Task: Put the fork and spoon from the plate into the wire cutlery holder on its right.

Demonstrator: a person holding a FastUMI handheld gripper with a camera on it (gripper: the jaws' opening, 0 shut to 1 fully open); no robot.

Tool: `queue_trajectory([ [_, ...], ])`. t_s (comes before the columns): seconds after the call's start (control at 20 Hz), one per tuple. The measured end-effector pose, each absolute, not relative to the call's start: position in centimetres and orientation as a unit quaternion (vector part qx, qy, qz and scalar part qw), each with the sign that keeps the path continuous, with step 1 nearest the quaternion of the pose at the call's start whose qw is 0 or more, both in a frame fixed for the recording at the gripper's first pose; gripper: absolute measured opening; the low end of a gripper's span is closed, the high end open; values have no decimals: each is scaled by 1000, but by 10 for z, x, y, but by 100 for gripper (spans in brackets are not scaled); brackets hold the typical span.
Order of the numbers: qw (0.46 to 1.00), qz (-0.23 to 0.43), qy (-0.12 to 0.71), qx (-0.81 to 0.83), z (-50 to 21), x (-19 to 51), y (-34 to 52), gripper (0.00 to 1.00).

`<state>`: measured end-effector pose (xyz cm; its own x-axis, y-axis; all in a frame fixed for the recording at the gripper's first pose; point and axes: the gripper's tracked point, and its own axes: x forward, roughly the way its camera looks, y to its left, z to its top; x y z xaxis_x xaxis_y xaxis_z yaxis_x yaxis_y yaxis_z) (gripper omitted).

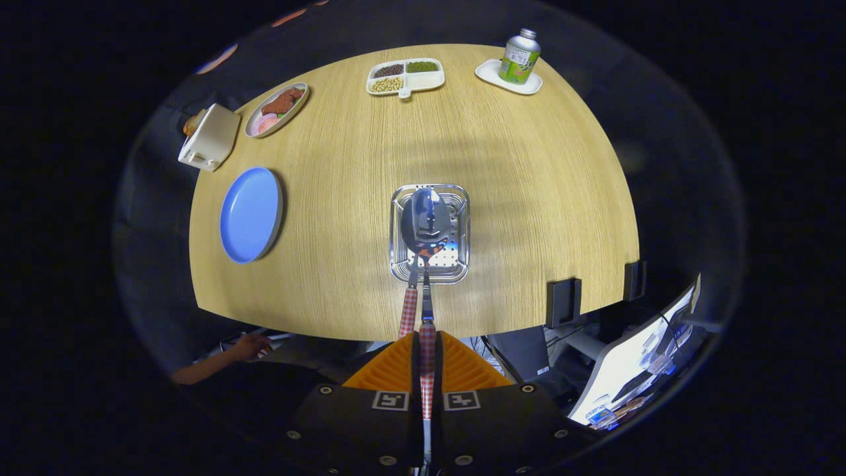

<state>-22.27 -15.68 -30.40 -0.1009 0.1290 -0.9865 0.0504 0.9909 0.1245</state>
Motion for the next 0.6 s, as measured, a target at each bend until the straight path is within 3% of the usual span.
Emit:
queue_trajectory([
  [0.6,610,68,789,31,-325,-237,-171,5],
])
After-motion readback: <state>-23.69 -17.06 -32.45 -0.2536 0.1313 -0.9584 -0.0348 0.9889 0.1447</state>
